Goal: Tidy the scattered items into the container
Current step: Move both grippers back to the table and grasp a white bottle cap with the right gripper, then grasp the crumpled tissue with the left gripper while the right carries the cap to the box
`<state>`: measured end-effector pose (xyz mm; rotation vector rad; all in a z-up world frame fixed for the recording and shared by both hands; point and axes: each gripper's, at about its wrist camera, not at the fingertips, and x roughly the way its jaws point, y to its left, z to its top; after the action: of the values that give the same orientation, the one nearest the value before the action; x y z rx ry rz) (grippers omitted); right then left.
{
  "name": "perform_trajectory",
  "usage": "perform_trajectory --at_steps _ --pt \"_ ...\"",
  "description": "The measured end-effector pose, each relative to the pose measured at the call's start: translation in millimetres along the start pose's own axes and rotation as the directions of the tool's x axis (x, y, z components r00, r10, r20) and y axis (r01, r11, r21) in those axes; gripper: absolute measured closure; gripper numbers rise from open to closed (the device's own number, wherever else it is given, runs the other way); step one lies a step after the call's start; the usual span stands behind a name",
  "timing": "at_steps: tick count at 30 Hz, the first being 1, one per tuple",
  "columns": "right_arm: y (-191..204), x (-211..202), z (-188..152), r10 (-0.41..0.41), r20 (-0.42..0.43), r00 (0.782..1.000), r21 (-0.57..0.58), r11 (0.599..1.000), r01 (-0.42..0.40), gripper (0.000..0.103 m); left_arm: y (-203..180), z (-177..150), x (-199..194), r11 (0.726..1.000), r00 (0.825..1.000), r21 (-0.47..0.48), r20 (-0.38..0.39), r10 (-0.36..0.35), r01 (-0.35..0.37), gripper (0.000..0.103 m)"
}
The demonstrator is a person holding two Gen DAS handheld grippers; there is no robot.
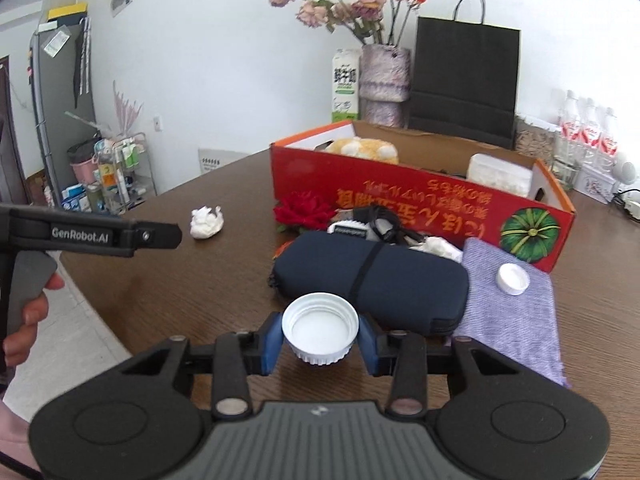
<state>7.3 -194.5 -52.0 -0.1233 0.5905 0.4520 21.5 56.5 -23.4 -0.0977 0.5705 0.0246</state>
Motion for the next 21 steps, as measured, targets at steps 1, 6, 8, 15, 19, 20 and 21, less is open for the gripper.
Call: perform_trajectory --at_steps 1,6,8,15,19,20,21 --pt "-4.0 -1.6 0.2 -0.012 0.006 1.0 0.01 1.0 0.012 0.064 -0.9 1.0 2.5 1.0 1.0 0.001 -0.003 -0.002 0.002 0.0" --pt "-26.4 -7.7 1.9 -0.078 0.038 0.996 0.057 0.995 0.076 0.064 -5.0 8.9 14.5 1.0 1.0 0.016 -0.008 0.014 -0.014 0.0" --pt "-34.4 -8.7 2.1 -0.104 0.045 0.994 0.074 0.992 0.1 0.064 -6.7 14.8 21.0 1.0 1.0 0.015 -0.005 0.018 -0.018 0.0" --pt "-53.2 -5.6 -2.1 -0.152 0.045 0.987 0.122 0.982 0.145 0.064 -14.2 26.6 45.9 0.998 0.998 0.025 -0.013 0.053 -0.053 0.0" --pt "-61.0 -5.3 -5.0 -0.169 0.045 0.985 0.14 0.977 0.161 0.064 -14.3 26.3 54.3 0.998 0.997 0.014 -0.032 0.064 -0.064 0.01" --pt "-63.1 -4.8 -5.6 -0.172 0.045 0.984 0.145 0.976 0.164 0.064 -14.8 26.5 55.9 0.997 0.997 0.018 -0.036 0.07 -0.07 0.014" --pt "-64.9 -4.5 -6.0 -0.174 0.045 0.984 0.15 0.975 0.166 0.064 -14.9 26.4 57.1 0.997 0.996 0.021 -0.039 0.076 -0.075 0.018"
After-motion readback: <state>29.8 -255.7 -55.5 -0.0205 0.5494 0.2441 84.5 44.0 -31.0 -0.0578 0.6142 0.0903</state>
